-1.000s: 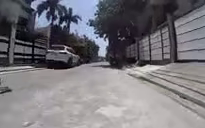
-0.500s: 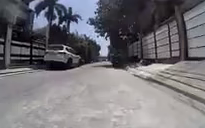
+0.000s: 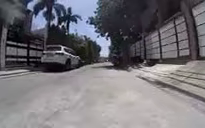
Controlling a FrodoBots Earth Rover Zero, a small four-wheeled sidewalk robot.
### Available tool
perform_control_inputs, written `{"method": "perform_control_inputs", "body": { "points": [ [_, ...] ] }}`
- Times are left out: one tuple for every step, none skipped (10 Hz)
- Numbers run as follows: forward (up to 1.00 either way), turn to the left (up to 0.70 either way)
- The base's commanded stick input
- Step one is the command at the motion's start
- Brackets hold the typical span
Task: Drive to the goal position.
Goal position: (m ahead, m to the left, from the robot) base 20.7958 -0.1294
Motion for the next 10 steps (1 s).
{"method": "perform_control_inputs", "body": {
  "points": [
    [1.0,0.0],
    [1.0,0.0],
    [1.0,0.0],
    [1.0,0.0],
    [1.0,0.0],
    [1.0,0.0],
    [1.0,0.0],
    [1.0,0.0],
    [1.0,0.0],
    [1.0,0.0]
  ]
}}
